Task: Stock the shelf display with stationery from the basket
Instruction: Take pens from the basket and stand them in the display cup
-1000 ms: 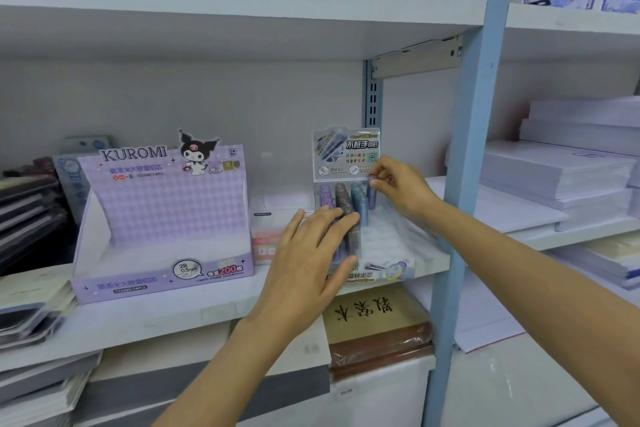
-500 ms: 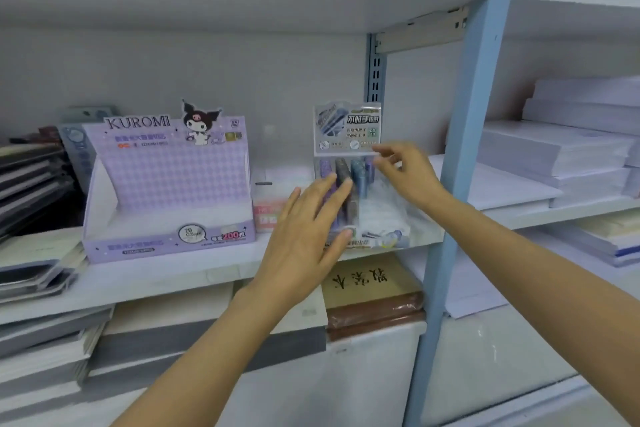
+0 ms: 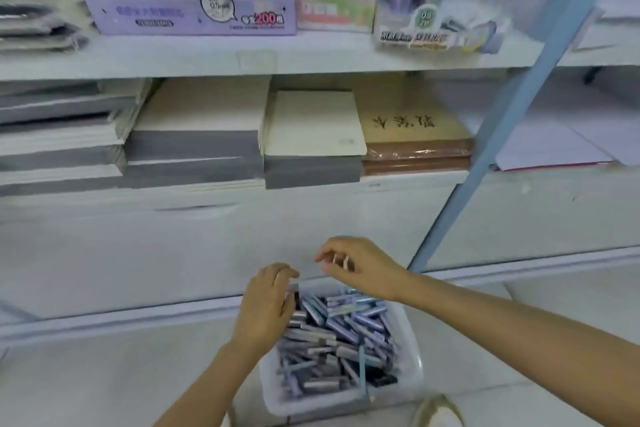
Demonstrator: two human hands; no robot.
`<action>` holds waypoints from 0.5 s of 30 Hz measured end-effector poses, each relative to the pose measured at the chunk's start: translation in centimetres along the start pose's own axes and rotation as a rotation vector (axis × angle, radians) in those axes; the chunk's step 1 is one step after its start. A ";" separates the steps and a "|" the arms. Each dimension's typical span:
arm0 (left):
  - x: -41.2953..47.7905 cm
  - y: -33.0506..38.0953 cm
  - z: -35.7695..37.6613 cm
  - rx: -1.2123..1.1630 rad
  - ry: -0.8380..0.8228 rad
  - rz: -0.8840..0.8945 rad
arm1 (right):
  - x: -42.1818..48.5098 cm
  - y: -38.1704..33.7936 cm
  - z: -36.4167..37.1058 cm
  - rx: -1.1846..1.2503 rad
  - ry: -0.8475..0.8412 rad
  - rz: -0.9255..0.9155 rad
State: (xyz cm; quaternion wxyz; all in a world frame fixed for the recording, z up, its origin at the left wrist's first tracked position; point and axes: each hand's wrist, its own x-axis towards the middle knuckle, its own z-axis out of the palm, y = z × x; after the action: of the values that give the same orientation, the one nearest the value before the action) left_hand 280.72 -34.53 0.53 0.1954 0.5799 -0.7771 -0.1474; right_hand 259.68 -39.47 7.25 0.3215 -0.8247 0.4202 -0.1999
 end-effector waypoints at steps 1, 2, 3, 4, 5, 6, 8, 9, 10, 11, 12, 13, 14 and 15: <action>-1.1 -1.0 1.6 0.019 -0.103 -0.081 | -0.4 2.3 2.1 -0.020 -0.078 0.069; -2.2 -1.9 3.2 0.050 -0.188 -0.153 | -0.9 4.4 4.0 -0.026 -0.129 0.149; -3.2 -2.6 4.5 0.089 -0.266 -0.200 | -1.6 6.4 5.6 -0.027 -0.157 0.234; -4.0 -3.2 5.5 0.116 -0.327 -0.226 | -2.2 8.1 7.0 -0.039 -0.168 0.307; -4.7 -3.7 6.4 0.128 -0.368 -0.237 | -2.7 9.7 8.2 -0.060 -0.172 0.369; -5.3 -4.1 7.0 0.129 -0.396 -0.243 | -3.1 10.9 9.1 -0.089 -0.179 0.422; -6.0 -4.8 7.7 0.110 -0.411 -0.247 | -3.4 12.6 10.6 -0.129 -0.189 0.491; -6.1 -5.1 8.0 0.099 -0.391 -0.249 | -3.4 13.2 11.2 -0.155 -0.190 0.497; -6.1 -5.4 8.2 0.091 -0.363 -0.248 | -3.2 13.7 11.8 -0.201 -0.186 0.484; -6.1 -5.5 8.4 0.086 -0.337 -0.246 | -3.0 14.1 12.2 -0.264 -0.179 0.461; -6.1 -5.5 8.5 0.083 -0.319 -0.241 | -2.7 14.3 12.6 -0.330 -0.175 0.430; -6.0 -5.5 8.6 0.075 -0.303 -0.238 | -2.3 14.5 12.9 -0.381 -0.177 0.403; -6.1 -5.5 8.8 0.065 -0.288 -0.237 | -1.9 14.7 13.2 -0.423 -0.184 0.384; -6.2 -5.4 8.8 0.053 -0.274 -0.236 | -1.5 14.8 13.4 -0.466 -0.198 0.371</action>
State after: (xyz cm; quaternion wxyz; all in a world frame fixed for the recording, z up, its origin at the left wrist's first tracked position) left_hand 282.64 -30.14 -10.55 0.0537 0.6464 -0.7267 -0.2261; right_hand 258.53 -39.89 -12.75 0.1944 -0.8008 0.5647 0.0450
